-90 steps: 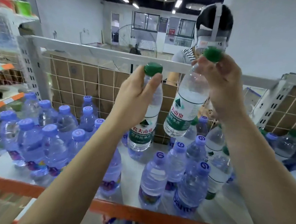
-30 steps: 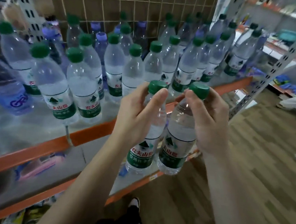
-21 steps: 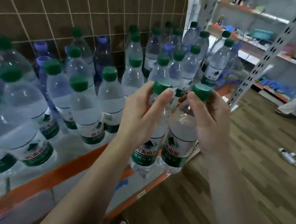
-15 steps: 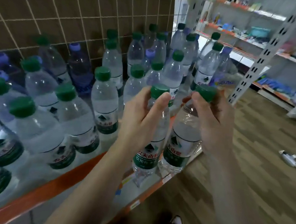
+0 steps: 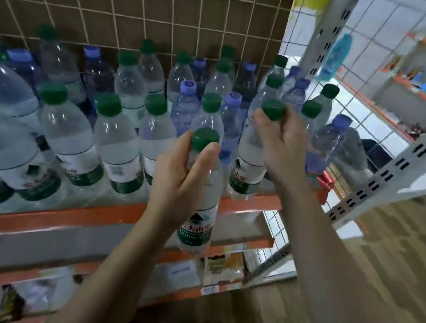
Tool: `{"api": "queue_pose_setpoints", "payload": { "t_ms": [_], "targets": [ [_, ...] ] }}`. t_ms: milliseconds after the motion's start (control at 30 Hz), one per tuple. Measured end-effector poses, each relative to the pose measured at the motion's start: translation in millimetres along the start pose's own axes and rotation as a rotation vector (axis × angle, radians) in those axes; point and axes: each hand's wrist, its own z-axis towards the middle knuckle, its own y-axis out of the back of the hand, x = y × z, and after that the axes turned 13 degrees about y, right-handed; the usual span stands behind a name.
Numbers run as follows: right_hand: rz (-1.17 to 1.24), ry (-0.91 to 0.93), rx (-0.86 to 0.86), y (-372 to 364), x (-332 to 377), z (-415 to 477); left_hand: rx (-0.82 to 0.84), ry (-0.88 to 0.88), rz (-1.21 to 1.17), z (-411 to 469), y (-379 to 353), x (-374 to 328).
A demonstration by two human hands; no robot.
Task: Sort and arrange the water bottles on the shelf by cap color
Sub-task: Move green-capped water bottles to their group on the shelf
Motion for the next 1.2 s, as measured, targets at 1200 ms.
{"api": "queue_pose_setpoints", "payload": {
  "t_ms": [1200],
  "targets": [
    [0.123,-0.109,0.137,70.5,-52.4,-31.4,-0.383,-0.138,0.268,58.6,-113.9,16.0]
  ]
}}
